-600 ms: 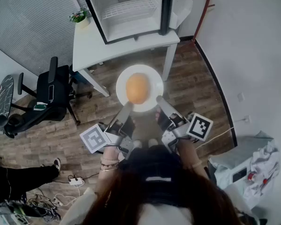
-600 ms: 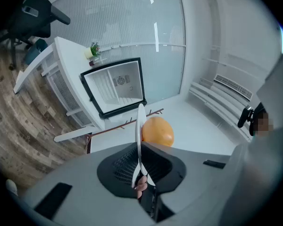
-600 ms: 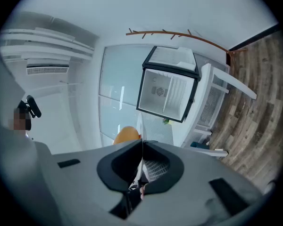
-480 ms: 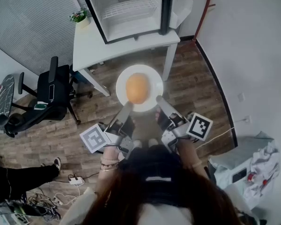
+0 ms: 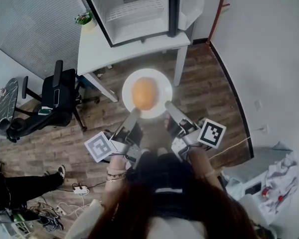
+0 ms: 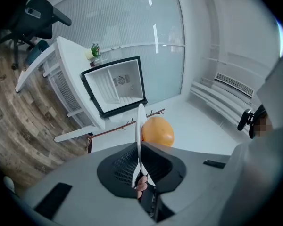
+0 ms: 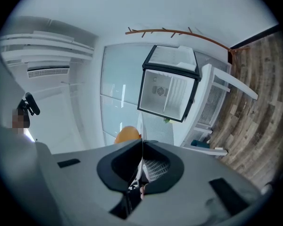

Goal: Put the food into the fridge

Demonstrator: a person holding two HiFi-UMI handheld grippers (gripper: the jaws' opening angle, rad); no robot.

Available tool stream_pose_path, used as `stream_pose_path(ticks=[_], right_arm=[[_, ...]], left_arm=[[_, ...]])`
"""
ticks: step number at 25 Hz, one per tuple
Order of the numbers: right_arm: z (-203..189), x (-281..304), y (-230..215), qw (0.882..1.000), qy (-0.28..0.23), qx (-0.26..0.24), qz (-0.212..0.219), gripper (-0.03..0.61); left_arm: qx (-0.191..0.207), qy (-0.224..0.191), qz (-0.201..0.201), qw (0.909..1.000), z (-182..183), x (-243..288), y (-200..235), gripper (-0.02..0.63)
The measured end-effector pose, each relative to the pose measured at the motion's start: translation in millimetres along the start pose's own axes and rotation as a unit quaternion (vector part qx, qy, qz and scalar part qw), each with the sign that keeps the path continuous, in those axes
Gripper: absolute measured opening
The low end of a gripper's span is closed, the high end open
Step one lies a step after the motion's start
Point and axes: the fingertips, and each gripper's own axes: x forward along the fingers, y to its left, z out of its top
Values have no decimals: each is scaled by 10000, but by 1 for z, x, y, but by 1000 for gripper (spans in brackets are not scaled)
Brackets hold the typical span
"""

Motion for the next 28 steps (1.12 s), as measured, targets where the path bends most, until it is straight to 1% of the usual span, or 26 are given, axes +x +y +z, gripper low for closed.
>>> stream_pose_path(ticks=[8,13,23,28], right_arm=[[10,-8,-12,9997,158,200,28,5],[17,-3,-19,9994,179,293,18,5],[41,18,-29,9995,95,308,27,6],[53,55,-40,9992,74,402,-36,6]], left_arm=[[9,-138,182,9997,-12,10,2,18],[-68,-147,281,9995,-10,19,8,18],[22,-65,230,9997,11,46,16,18],[-39,-42,260,9996,44,63,31,18]])
